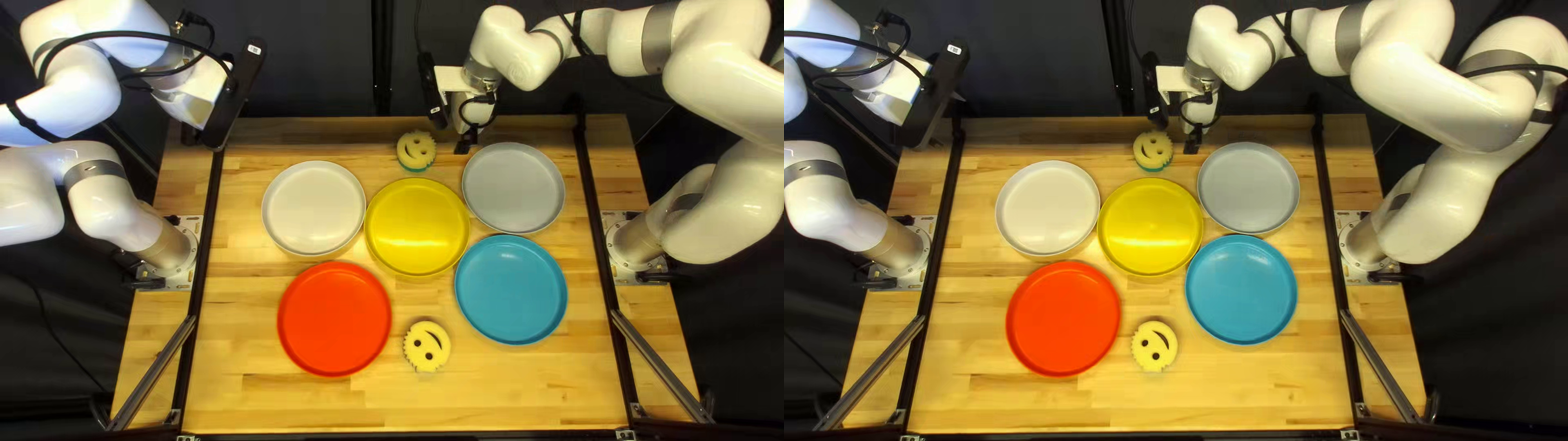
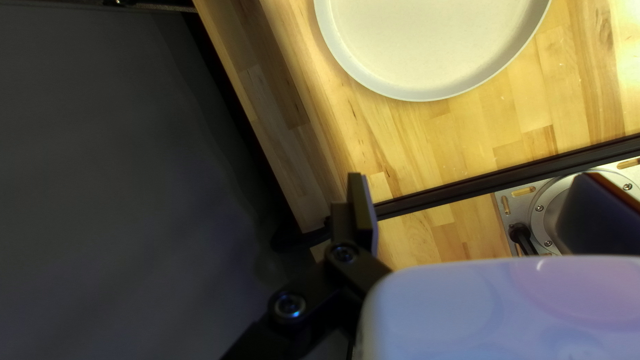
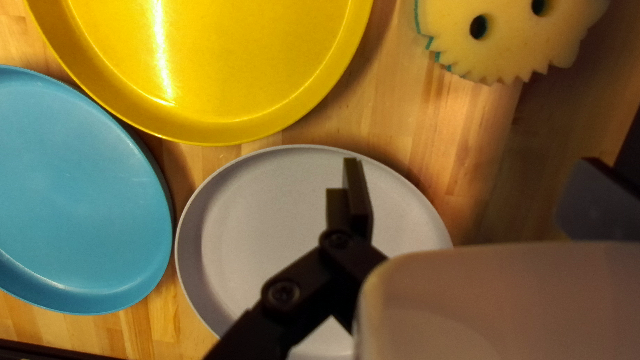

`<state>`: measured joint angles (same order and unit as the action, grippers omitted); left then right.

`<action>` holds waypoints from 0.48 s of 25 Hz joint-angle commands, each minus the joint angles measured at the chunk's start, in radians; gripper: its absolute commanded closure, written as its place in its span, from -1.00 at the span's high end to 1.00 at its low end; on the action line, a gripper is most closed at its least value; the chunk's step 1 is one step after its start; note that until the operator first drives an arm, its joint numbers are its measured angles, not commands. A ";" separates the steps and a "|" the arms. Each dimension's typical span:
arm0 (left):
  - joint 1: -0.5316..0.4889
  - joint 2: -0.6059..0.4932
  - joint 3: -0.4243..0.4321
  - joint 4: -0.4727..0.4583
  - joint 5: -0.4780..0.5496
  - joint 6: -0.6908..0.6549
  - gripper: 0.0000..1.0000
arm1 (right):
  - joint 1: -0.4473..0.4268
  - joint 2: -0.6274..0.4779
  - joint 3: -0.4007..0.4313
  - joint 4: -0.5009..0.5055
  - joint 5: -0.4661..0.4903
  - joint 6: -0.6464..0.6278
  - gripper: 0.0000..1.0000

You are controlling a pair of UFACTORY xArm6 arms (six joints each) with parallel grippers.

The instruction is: Pick up sponge and scrub the plate

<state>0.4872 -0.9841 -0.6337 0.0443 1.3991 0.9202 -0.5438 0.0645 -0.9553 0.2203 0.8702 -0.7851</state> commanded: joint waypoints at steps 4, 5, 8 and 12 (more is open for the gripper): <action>0.000 0.000 0.000 0.000 0.000 0.000 1.00 | 0.007 0.156 -0.141 -0.025 -0.012 -0.019 1.00; 0.000 0.000 0.000 0.000 0.000 0.000 1.00 | 0.007 0.175 -0.160 -0.028 -0.013 -0.024 1.00; 0.000 0.000 0.000 0.000 0.000 0.000 1.00 | 0.007 0.211 -0.194 -0.031 -0.017 -0.035 1.00; 0.000 0.000 0.000 0.000 0.000 0.000 1.00 | 0.004 0.268 -0.241 -0.020 -0.017 -0.064 1.00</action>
<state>0.4872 -0.9841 -0.6337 0.0443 1.3991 0.9202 -0.5384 0.3020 -1.1704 0.1933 0.8528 -0.8315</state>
